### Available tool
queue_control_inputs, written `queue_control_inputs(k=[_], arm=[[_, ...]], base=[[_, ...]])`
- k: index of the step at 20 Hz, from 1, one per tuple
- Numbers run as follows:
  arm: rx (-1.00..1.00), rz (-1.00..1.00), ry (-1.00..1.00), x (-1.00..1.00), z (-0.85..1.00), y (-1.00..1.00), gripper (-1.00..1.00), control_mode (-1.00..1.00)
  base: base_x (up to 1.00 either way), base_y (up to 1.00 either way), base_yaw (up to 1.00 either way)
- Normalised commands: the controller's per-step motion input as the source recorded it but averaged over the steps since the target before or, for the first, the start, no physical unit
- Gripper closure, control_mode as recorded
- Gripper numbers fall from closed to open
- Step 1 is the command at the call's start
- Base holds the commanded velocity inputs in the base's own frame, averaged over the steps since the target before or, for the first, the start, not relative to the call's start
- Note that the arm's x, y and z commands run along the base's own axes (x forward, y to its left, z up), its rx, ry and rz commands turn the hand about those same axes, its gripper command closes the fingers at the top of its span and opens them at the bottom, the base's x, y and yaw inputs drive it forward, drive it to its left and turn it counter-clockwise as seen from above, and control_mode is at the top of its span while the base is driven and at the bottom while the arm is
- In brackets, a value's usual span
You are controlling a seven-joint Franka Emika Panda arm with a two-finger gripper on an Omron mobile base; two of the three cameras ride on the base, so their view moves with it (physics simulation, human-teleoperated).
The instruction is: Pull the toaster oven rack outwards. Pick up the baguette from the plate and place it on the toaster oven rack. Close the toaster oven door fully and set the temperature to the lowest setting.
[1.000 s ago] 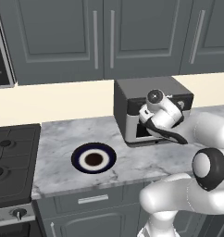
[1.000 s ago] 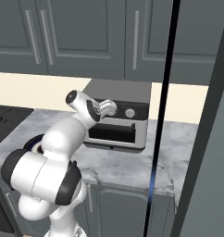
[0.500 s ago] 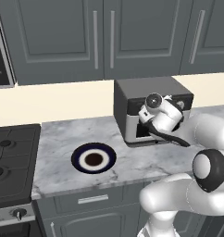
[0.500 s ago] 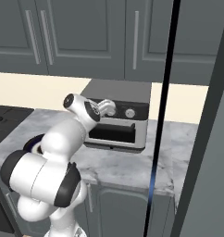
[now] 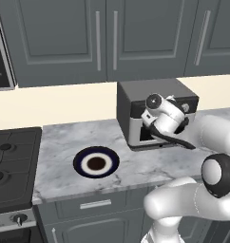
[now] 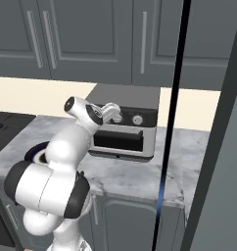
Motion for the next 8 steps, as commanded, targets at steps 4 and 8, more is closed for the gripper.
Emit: queue_control_inputs(k=[4,8], arm=[[-0.84,0.73,-0.23,-0.11,-0.26,0.0,1.0,-1.0],[-0.84,0.73,-0.23,-0.1,-0.25,0.0,1.0,-1.0]], base=[[0.0,0.0,0.0],[0.0,0.0,0.0]])
